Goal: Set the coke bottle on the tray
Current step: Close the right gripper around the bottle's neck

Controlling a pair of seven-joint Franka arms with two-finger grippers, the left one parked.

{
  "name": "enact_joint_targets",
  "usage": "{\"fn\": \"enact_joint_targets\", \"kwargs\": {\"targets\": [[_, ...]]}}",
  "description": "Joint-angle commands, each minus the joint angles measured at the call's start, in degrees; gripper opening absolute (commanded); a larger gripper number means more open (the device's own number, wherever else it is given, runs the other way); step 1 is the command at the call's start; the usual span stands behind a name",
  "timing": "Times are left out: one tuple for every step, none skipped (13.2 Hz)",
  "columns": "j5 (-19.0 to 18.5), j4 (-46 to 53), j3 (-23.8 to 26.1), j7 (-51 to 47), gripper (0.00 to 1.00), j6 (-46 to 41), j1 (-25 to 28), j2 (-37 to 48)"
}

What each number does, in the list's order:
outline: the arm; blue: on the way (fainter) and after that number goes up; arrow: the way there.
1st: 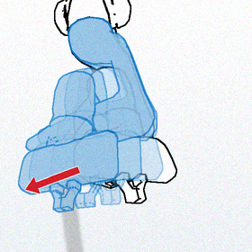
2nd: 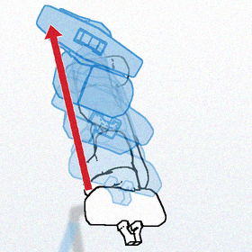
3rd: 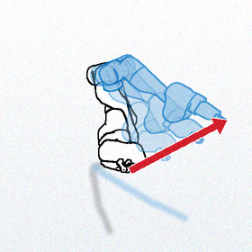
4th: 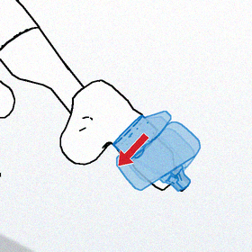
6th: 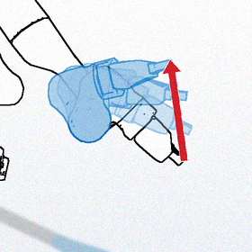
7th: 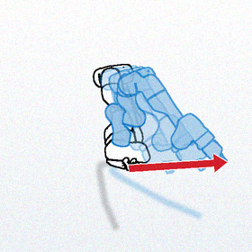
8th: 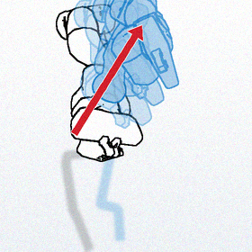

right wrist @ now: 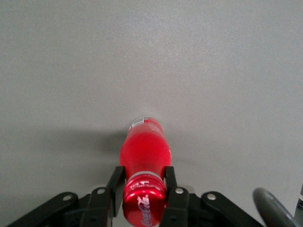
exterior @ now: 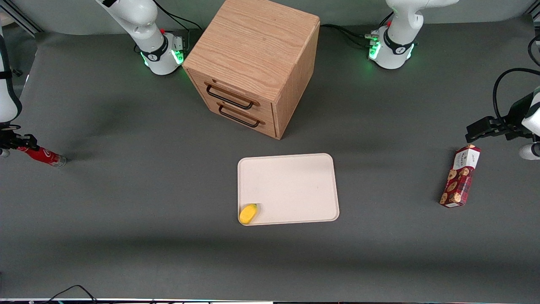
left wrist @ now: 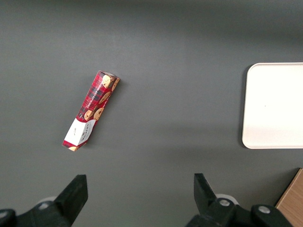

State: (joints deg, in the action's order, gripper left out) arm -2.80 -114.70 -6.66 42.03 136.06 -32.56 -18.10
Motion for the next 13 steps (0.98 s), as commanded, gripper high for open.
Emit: {"fn": "enact_joint_targets", "kwargs": {"targets": [[0.43, 1.4, -0.46, 0.26, 0.0, 0.17, 1.97, 0.17], [0.43, 2.1, -0.46, -0.36, 0.0, -0.27, 2.76, 0.51], [0.43, 3.76, -0.46, -1.33, 0.0, -1.23, 3.29, 0.43], [0.43, 5.09, -0.46, -1.86, 0.0, -2.28, 3.47, 0.34], [0.43, 6.32, -0.38, -1.95, 0.0, -2.9, 3.56, 0.34], [0.43, 7.55, -0.03, -2.3, 0.0, -4.12, 3.65, 0.43], [0.43, 9.3, 0.32, -4.48, 0.0, -6.14, 3.82, 0.52], [0.43, 11.58, 0.85, -7.2, 0.0, -8.51, 5.3, 0.52], [0.43, 14.04, 1.2, -10.1, 0.0, -11.14, 6.62, 0.61], [0.43, 16.93, 2.6, -13.52, 0.0, -14.13, 7.59, 0.43], [0.34, 19.4, 4.18, -17.21, 0.0, -16.68, 8.3, 0.34], [0.34, 21.34, 6.28, -21.42, 0.0, -18.53, 8.83, 0.34], [0.25, 23.01, 8.83, -25.38, 0.0, -20.64, 9.01, 0.43]]}}
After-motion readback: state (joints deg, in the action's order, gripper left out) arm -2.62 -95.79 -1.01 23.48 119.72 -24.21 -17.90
